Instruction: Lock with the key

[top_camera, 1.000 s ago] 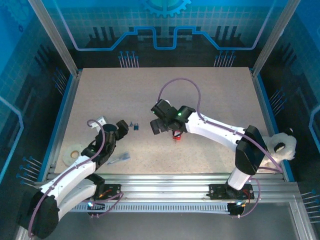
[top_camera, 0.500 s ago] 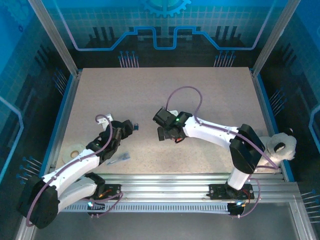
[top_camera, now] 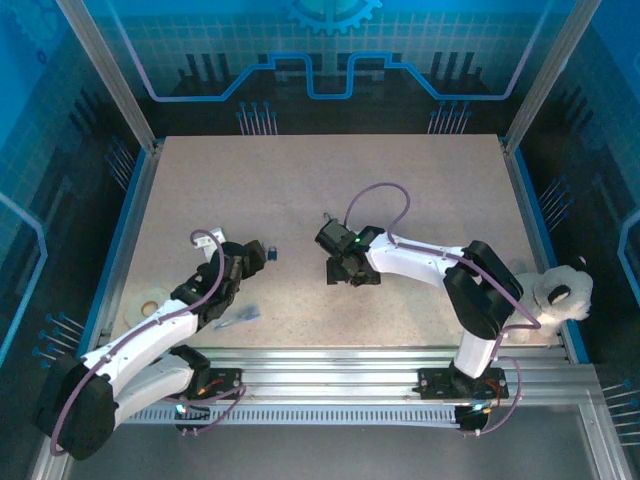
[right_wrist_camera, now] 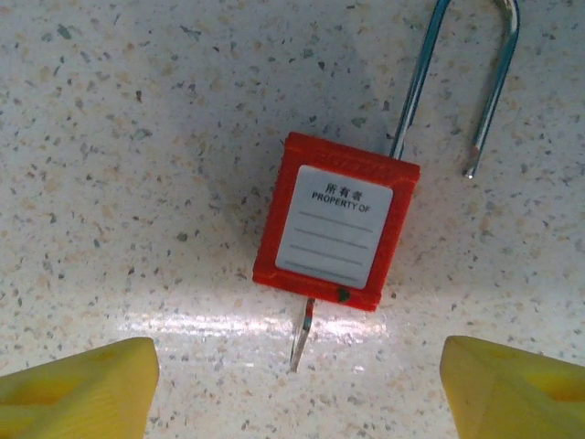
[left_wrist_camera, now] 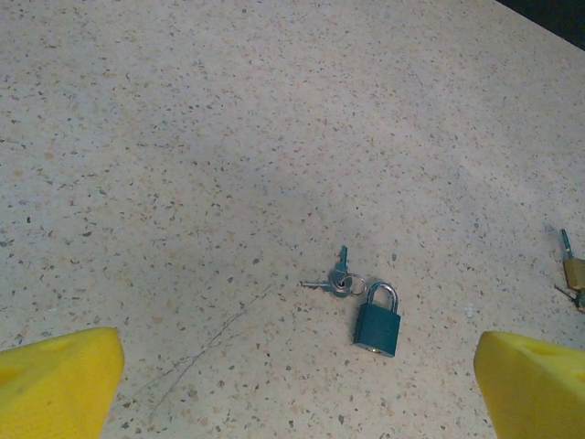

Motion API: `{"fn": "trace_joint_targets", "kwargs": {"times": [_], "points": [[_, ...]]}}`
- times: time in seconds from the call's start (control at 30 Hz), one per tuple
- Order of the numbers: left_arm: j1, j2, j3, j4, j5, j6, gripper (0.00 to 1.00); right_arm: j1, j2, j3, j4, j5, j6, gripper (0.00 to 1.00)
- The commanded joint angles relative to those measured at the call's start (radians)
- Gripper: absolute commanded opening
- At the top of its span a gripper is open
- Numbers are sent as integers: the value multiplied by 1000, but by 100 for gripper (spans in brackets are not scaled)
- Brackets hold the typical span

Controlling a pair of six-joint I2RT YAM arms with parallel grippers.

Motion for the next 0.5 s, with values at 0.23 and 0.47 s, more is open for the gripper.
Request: {"fn": "trace_joint_targets", "kwargs": {"times": [0.23, 0.47], "points": [[-7, -18, 17, -4, -11, 23, 99, -47, 26, -27, 42, -20, 25, 74], [-6, -17, 16, -3, -8, 24, 99, -61, 54, -28, 56, -36, 20, 71]]}}
